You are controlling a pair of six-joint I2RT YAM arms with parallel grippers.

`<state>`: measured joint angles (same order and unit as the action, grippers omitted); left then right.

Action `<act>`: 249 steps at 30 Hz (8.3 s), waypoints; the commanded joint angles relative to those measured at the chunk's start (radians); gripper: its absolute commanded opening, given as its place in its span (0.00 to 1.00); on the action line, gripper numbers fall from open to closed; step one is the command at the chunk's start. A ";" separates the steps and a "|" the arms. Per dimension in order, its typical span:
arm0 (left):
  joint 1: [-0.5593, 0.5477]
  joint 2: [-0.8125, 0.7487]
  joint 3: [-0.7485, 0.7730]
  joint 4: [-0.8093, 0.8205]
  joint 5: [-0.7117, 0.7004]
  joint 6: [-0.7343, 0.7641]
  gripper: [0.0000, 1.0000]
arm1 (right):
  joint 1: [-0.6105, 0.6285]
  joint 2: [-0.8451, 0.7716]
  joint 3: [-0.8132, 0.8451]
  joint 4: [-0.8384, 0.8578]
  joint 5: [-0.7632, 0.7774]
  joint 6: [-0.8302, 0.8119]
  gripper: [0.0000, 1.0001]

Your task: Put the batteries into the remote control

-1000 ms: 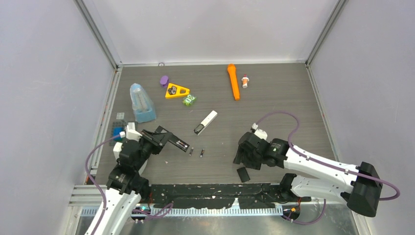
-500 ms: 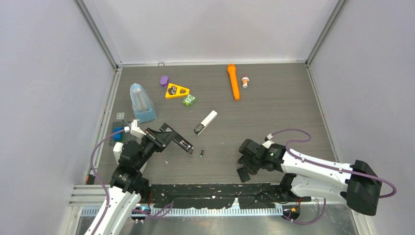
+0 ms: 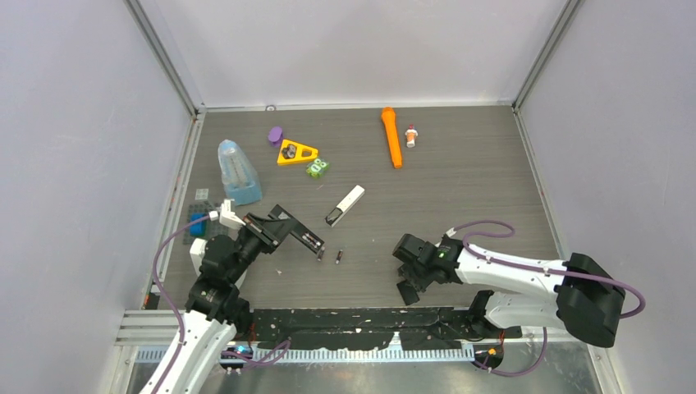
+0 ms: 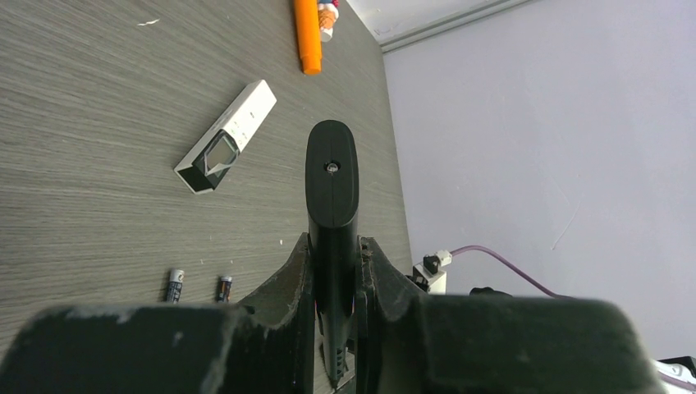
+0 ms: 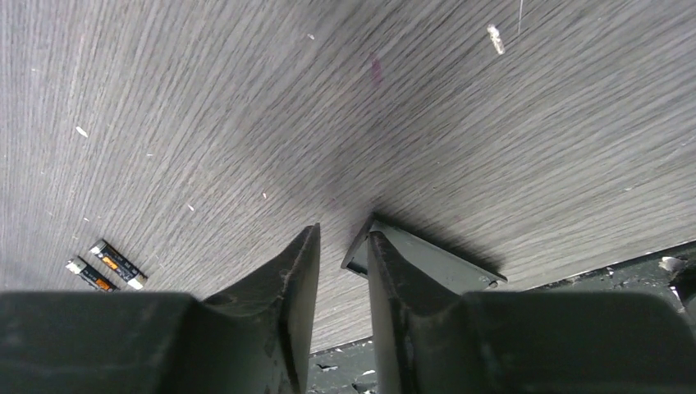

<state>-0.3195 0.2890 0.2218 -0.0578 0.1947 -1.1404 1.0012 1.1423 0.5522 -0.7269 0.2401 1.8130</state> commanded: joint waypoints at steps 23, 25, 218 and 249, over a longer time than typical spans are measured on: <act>0.003 -0.019 0.024 0.008 -0.024 -0.042 0.00 | 0.016 0.122 0.044 0.082 -0.018 -0.027 0.13; 0.003 -0.018 0.026 0.001 -0.022 -0.049 0.00 | 0.016 0.111 0.050 0.102 -0.009 -0.057 0.06; 0.002 0.082 0.205 0.321 0.307 -0.419 0.00 | 0.119 0.210 0.292 1.084 -0.062 -0.486 0.30; 0.003 0.207 0.454 0.150 0.899 0.200 0.00 | 0.162 -0.173 0.419 0.696 -0.427 -1.286 0.84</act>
<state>-0.3141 0.4950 0.6399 -0.0025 0.9695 -0.9600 1.1183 0.9398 0.8978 -0.0998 -0.1234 0.5941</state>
